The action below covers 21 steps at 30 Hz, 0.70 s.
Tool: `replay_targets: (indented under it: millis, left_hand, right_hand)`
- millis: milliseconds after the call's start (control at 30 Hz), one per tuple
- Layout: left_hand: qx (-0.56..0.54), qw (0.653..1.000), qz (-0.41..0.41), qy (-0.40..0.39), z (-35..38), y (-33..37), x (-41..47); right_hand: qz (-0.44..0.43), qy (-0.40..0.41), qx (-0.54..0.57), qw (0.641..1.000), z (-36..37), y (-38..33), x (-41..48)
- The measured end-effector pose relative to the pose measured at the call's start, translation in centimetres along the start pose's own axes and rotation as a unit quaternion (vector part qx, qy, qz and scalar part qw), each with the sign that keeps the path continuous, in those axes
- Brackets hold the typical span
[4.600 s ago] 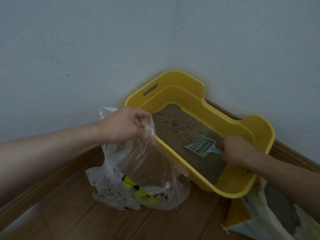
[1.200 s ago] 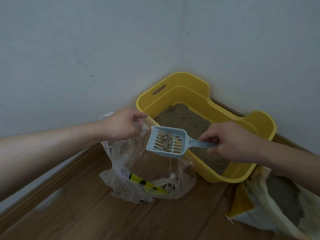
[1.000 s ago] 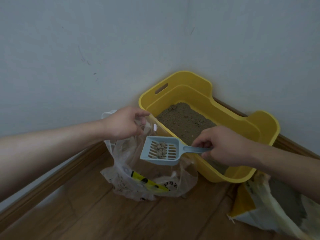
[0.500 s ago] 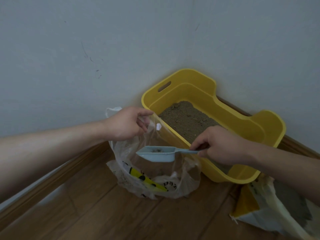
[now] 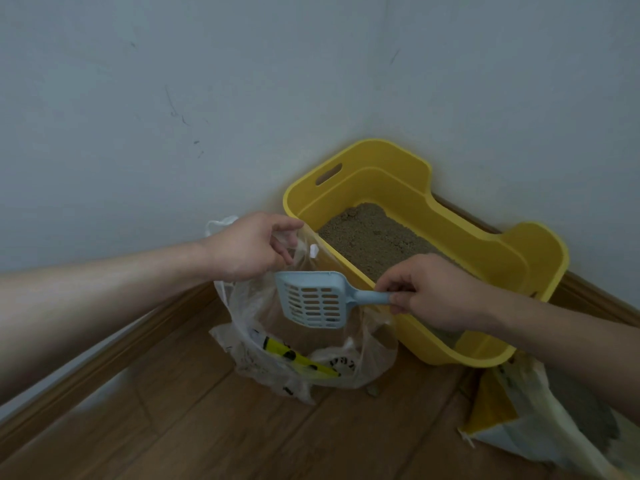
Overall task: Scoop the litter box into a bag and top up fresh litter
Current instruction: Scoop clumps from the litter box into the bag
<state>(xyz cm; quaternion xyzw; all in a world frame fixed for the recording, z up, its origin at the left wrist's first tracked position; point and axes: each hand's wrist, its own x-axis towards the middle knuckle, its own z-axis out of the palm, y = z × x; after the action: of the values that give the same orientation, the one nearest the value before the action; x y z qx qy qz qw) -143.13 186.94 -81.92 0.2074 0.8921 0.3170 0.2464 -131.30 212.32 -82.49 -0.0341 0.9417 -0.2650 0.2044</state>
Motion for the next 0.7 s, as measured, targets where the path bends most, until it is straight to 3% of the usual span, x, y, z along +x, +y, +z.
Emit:
replay_targets:
  millis: [467, 700]
  left_hand:
    - [-0.011, 1.0, -0.003, 0.001, 0.07, 0.17, 0.52]
    - [-0.045, 0.998, -0.013, 0.031, 0.02, -0.36, 0.79]
  right_hand:
    - [0.008, 0.004, 0.013, 1.0, 0.19, 0.06, 0.1]
    - [0.003, 0.06, 0.044, 0.997, -0.35, 0.84, -0.81]
